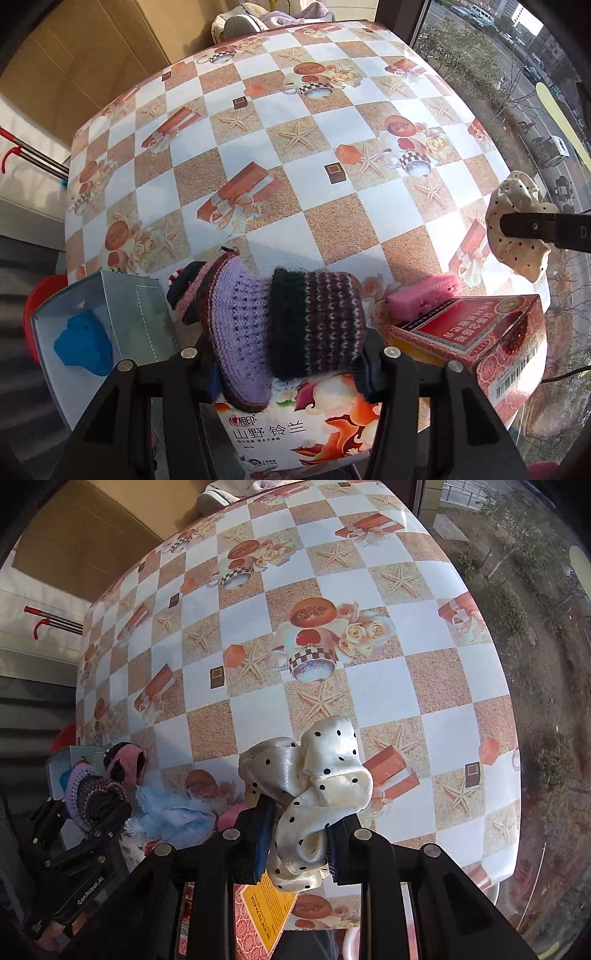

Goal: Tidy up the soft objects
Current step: 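Carry the purple knit hat and polka-dot bow over the white box with both tools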

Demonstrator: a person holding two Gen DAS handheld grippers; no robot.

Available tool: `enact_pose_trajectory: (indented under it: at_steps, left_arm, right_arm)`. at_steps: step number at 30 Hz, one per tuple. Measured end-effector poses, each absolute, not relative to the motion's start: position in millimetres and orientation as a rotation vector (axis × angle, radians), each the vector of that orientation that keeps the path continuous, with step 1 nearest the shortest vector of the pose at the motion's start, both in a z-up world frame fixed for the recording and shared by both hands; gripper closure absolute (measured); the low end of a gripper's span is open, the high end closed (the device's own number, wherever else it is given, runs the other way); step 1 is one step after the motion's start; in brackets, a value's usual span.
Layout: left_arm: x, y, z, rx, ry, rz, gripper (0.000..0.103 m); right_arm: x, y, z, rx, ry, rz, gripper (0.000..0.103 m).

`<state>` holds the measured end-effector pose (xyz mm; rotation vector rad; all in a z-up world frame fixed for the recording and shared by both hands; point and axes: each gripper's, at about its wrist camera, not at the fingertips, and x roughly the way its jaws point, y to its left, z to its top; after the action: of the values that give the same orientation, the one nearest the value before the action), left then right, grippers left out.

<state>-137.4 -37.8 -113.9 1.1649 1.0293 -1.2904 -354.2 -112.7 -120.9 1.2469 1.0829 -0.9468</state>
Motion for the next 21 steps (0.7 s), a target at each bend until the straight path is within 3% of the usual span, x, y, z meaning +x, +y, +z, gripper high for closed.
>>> enact_pose_trajectory:
  at_steps: [21]
  left_arm:
    - [-104,40,-53,1.032,0.943,-1.4,0.045]
  right_arm:
    - [-284,-23,-36,1.133,1.013,-0.919,0.077]
